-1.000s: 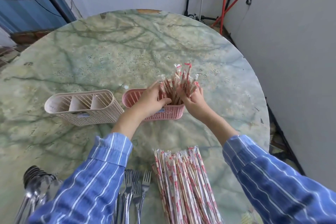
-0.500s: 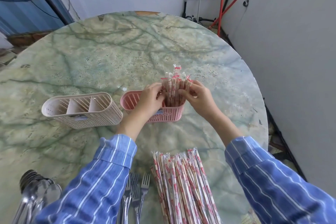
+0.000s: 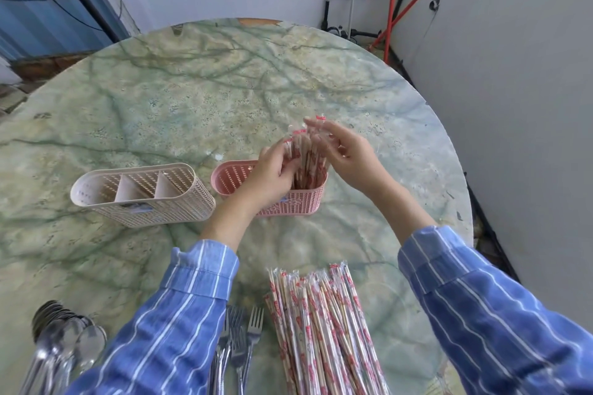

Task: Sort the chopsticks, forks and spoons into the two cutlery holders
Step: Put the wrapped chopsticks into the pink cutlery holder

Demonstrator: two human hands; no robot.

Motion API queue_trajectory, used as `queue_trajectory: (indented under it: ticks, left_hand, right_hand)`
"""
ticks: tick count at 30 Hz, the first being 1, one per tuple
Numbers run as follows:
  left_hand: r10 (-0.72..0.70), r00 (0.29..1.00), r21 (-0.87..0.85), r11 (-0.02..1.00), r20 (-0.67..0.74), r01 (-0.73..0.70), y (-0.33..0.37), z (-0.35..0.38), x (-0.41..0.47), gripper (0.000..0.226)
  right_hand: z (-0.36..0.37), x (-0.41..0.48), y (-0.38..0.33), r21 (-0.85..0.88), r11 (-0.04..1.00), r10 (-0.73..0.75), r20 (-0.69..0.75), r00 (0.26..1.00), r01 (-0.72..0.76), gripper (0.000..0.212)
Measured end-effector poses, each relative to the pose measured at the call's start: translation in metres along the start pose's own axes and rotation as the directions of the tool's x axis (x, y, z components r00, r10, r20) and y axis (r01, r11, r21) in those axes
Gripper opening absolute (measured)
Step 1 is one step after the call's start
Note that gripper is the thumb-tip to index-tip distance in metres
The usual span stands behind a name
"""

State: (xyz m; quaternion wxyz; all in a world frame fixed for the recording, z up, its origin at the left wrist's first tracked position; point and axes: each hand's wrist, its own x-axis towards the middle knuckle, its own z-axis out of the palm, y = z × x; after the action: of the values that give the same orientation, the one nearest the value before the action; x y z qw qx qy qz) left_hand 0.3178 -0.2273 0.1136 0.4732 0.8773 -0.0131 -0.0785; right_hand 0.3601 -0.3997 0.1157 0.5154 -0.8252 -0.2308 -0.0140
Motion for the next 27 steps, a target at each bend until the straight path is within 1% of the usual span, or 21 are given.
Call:
queue_trajectory:
  ticks: [1,2,3,4,5,6,7,8,9,10,11,12,15,18,21,24,25,27]
  left_hand:
    - [-0.034,0.999,0.065,0.997,-0.004,0.034,-0.002,0.001,0.001,0.028]
    - [-0.035,0.999,0.095,0.995,-0.008,0.036,-0.004,0.002,0.001,0.025]
    - [0.0,1.0,0.101,0.995,-0.026,0.003,-0.007,0.003,0.001,0.028]
    - [0.064,0.996,0.089,0.994,-0.058,-0.058,-0.008,0.004,0.0,0.041]
    - [0.144,0.984,0.076,0.988,-0.102,-0.137,-0.009,0.004,-0.002,0.062]
    - [0.227,0.962,0.094,0.972,-0.152,-0.214,-0.011,0.003,-0.003,0.079]
    - [0.32,0.926,0.151,0.944,-0.201,-0.293,-0.014,0.002,-0.002,0.087]
    - [0.415,0.88,0.225,0.903,-0.231,-0.367,-0.015,0.001,-0.001,0.087]
    - [0.503,0.83,0.285,0.854,-0.242,-0.434,-0.016,0.0,0.001,0.08]
    - [0.564,0.79,0.318,0.815,-0.24,-0.485,-0.016,0.0,0.003,0.072]
    - [0.594,0.77,0.32,0.795,-0.234,-0.515,-0.015,0.0,0.004,0.065]
    - [0.599,0.767,0.302,0.794,-0.232,-0.528,-0.013,0.001,0.004,0.059]
    - [0.567,0.775,0.244,0.823,-0.281,-0.514,-0.01,0.003,0.003,0.051]
    - [0.547,0.77,0.235,0.837,-0.328,-0.494,-0.009,0.005,0.004,0.05]
    - [0.537,0.765,0.246,0.843,-0.354,-0.478,-0.01,0.007,0.007,0.051]
    - [0.511,0.785,0.235,0.859,-0.35,-0.455,-0.014,0.008,0.007,0.057]
    - [0.503,0.792,0.225,0.864,-0.346,-0.45,-0.016,0.009,0.007,0.058]
    - [0.472,0.807,0.198,0.882,-0.355,-0.428,-0.018,0.01,0.005,0.061]
  right_hand:
    - [0.002,0.0,0.002,-0.033,0.999,-0.026,-0.023,0.999,0.026,0.026]
    - [0.003,-0.001,0.003,-0.079,0.995,-0.059,-0.042,0.997,0.056,0.024]
    - [0.003,-0.001,0.004,-0.122,0.989,-0.089,-0.052,0.995,0.082,0.023]
    - [0.003,-0.002,0.004,-0.147,0.984,-0.104,-0.053,0.993,0.096,0.025]
    - [0.002,-0.002,0.003,-0.156,0.983,-0.103,-0.044,0.994,0.095,0.031]
    - [0.0,-0.004,0.002,-0.153,0.984,-0.098,-0.028,0.995,0.093,0.039]
    - [0.0,-0.006,0.001,-0.158,0.982,-0.108,-0.01,0.994,0.105,0.046]
    - [0.001,-0.007,0.001,-0.196,0.971,-0.142,-0.011,0.99,0.137,0.051]
    - [0.002,-0.009,0.001,-0.267,0.946,-0.201,-0.032,0.979,0.186,0.051]
    - [0.005,-0.01,0.002,-0.332,0.913,-0.269,-0.057,0.961,0.236,0.048]
    - [0.007,-0.011,0.003,-0.355,0.896,-0.314,-0.079,0.946,0.268,0.043]
    - [0.009,-0.01,0.003,-0.329,0.904,-0.321,-0.101,0.942,0.273,0.039]
    - [0.014,-0.011,0.004,-0.209,0.958,-0.237,-0.18,0.955,0.198,0.027]
    - [0.019,-0.011,0.007,-0.197,0.971,-0.182,-0.235,0.955,0.137,0.015]
    - [0.021,-0.012,0.01,-0.279,0.954,-0.189,-0.27,0.944,0.112,0.018]
    - [0.021,-0.011,0.017,-0.384,0.921,-0.163,-0.242,0.957,0.06,0.033]
    - [0.02,-0.012,0.019,-0.361,0.932,-0.13,-0.226,0.966,0.041,0.034]
    - [0.021,-0.016,0.019,-0.198,0.98,-0.041,-0.188,0.981,0.003,0.027]
